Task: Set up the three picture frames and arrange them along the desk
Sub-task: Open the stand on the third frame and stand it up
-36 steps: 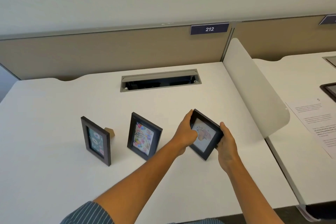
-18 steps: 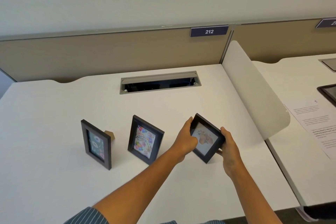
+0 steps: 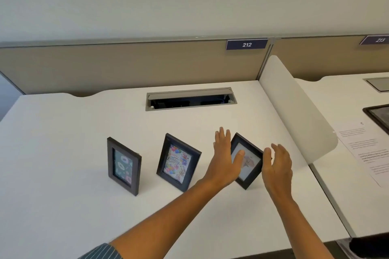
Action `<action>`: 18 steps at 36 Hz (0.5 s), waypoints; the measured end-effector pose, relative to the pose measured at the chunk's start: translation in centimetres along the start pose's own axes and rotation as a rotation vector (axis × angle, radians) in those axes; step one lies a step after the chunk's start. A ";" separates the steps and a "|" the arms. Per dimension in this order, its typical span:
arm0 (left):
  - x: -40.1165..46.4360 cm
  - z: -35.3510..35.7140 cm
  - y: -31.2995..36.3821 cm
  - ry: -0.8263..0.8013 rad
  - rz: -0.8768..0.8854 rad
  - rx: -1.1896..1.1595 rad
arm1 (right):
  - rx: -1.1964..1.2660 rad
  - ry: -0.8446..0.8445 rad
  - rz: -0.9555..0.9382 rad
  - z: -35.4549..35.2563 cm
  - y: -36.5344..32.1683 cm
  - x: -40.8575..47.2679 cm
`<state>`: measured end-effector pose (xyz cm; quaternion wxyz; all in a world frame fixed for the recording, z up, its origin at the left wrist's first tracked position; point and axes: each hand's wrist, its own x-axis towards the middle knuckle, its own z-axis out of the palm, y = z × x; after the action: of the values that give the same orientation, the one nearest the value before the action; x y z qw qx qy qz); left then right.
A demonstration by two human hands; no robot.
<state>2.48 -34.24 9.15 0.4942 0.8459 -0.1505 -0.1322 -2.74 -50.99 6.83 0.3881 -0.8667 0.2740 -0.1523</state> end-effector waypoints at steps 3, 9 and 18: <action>-0.5 -1.2 0.5 0.055 0.110 0.068 | -0.100 0.026 -0.139 0.1 -1.4 -0.5; -1.4 -4.5 1.3 0.165 0.242 0.200 | -0.161 0.020 -0.309 1.3 -4.3 -1.2; -2.9 -11.4 -0.7 0.273 0.222 0.304 | -0.191 -0.016 -0.481 5.0 -9.1 -2.7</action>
<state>4.17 -23.75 14.20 0.3883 0.8990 -0.1926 0.0627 0.74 -41.50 10.30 0.2593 -0.9408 0.0702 -0.2068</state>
